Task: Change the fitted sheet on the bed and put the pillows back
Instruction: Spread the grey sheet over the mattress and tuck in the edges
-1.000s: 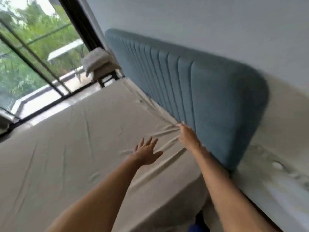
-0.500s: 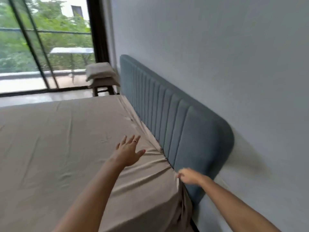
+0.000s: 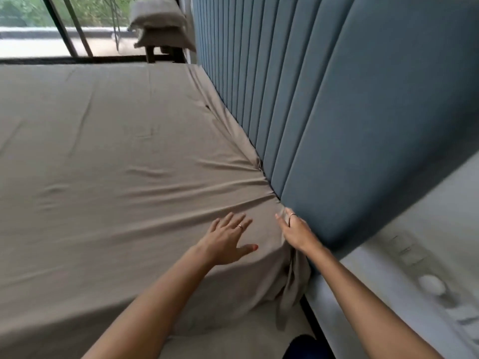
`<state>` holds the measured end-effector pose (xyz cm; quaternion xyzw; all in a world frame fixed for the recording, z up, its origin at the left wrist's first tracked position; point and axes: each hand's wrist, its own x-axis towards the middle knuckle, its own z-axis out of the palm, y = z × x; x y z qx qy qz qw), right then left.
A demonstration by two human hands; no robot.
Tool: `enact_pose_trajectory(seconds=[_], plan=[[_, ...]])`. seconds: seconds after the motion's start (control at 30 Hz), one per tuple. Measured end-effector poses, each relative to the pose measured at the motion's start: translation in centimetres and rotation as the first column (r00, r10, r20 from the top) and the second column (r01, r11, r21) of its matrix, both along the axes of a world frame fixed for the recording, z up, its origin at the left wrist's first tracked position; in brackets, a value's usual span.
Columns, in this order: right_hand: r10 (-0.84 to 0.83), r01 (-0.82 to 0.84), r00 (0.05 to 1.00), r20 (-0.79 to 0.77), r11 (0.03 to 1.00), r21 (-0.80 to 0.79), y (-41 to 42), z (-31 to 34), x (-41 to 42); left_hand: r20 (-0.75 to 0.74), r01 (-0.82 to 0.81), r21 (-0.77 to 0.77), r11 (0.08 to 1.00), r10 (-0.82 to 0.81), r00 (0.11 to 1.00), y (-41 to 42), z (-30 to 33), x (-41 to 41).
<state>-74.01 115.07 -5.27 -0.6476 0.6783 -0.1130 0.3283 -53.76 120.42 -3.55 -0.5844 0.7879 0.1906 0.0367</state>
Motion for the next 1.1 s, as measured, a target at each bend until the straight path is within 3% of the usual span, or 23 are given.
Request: enact_pose_trajectory(seconds=[0.13, 0.23, 0.37, 0.47, 0.57, 0.63, 0.7, 0.87, 1.1], plan=[[-0.058, 0.07, 0.996, 0.07, 0.978, -0.197, -1.6, -5.6, 0.1, 0.004, 0.127, -0.275, 0.953, -0.131, 0.991, -0.2, -7.1, -2.8], [-0.059, 0.11, 0.989, 0.132, 0.9, -0.422, -1.6, -8.2, 0.1, 0.044, 0.14, -0.613, 0.778, -0.143, 0.989, -0.8, -10.9, -4.3], [0.008, 0.167, 0.969, 0.249, 0.721, -0.673, -0.3, -11.6, -0.4, 0.082, 0.188, -0.788, 0.587, -0.202, 0.976, -1.3, -12.1, -4.6], [-0.004, 0.162, 0.977, 0.211, 0.656, -0.737, 1.3, -12.1, -1.5, 0.162, 0.262, -0.82, 0.509, -0.232, 0.959, -0.6, -11.9, -4.9], [0.042, -0.03, 0.999, -0.001, 0.691, -0.722, 1.7, -12.2, -2.8, 0.2, 0.297, -0.836, 0.462, -0.248, 0.948, -0.5, -12.2, -4.9], [0.083, -0.18, 0.983, -0.166, 0.645, -0.743, 1.6, -12.5, -3.4, 0.245, 0.326, -0.84, 0.433, -0.233, 0.941, -0.7, -12.7, -4.9], [0.064, -0.228, 0.97, -0.235, 0.576, -0.785, 1.3, -12.8, -3.8, 0.273, 0.336, -0.838, 0.43, -0.203, 0.94, -0.7, -13.3, -5.4], [-0.022, -0.139, 0.982, -0.185, 0.579, -0.803, 0.9, -12.7, -3.5, 0.269, 0.329, -0.813, 0.48, -0.191, 0.944, 0.1, -14.1, -6.2], [-0.055, -0.06, 0.993, -0.107, 0.542, -0.838, 1.5, -12.8, -3.9, 0.152, 0.254, -0.872, 0.418, -0.262, 0.953, 0.6, -14.8, -7.5]])
